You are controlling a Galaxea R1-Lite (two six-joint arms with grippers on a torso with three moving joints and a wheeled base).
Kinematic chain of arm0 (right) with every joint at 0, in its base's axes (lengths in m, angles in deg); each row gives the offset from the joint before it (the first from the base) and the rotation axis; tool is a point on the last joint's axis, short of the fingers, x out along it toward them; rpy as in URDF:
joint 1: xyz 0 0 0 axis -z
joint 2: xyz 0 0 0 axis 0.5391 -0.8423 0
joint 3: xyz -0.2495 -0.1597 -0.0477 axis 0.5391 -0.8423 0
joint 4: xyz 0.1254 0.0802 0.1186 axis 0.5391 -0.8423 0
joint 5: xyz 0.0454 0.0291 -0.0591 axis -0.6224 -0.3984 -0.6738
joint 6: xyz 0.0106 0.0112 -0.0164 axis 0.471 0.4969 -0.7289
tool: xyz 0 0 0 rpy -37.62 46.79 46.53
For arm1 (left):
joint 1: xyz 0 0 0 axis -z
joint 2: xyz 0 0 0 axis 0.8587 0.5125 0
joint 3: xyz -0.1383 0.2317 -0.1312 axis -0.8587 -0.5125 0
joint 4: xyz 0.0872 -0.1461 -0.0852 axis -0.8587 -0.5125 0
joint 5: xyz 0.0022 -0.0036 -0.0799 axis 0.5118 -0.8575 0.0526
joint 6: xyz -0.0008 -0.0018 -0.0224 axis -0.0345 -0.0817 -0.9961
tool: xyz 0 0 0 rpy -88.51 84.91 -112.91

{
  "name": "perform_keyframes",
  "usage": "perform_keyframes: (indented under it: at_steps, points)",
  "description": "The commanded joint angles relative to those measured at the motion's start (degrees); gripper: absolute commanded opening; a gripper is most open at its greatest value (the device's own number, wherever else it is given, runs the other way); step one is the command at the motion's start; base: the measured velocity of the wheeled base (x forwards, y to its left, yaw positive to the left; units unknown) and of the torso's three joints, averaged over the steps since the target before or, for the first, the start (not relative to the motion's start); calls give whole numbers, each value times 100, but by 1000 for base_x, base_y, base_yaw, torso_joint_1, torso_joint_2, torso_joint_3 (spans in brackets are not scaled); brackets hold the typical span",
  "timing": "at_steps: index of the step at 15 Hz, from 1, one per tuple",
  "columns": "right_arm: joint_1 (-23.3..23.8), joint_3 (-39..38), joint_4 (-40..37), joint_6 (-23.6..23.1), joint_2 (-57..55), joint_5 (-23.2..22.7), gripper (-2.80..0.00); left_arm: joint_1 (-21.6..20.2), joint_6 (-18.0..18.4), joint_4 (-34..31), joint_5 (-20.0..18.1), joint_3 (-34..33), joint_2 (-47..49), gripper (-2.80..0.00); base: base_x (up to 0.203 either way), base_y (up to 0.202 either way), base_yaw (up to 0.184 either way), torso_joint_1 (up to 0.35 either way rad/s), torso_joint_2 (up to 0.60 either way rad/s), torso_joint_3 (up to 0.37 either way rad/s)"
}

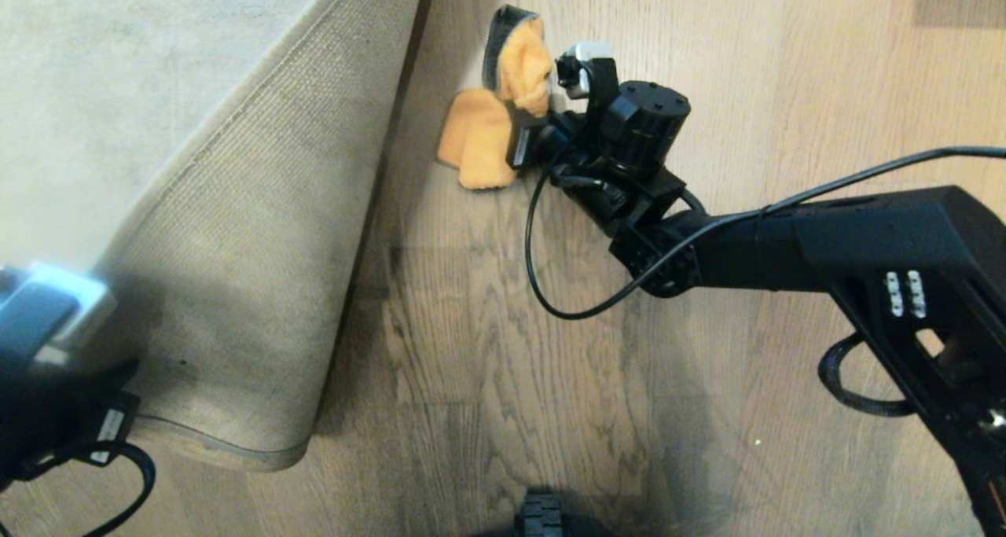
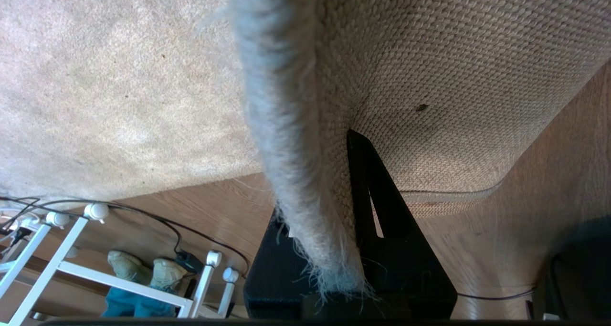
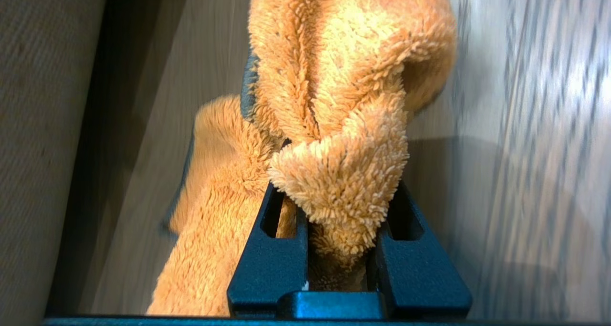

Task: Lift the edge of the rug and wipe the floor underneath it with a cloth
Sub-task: Wipe the floor under the carpet with a rag

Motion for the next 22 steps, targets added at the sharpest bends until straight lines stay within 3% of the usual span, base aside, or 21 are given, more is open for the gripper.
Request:
perform_keyframes:
  at_steps: [1,7,9,14,22]
  points:
    - [-203,-393,33,-13,128,-18,-280,-3,11,13,12,13,3,-280,0,0,0,0,0,0]
    - [-1344,-2145,654,-145,327,-11,-280,13,11,27,144,4,3,-280,0,0,0,0,0,0]
    - [-1587,-2345,796,-173,156,-3,-280,13,11,31,144,-14,3,-280,0,0,0,0,0,0]
    - [-1592,-1611,795,-176,-310,27,-280,19,11,13,144,-42,-8,-280,0,0,0,0,0,0]
    - [-1055,-723,540,-412,-340,26,-280,49,11,13,153,-84,-14,-280,0,0,0,0,0,0]
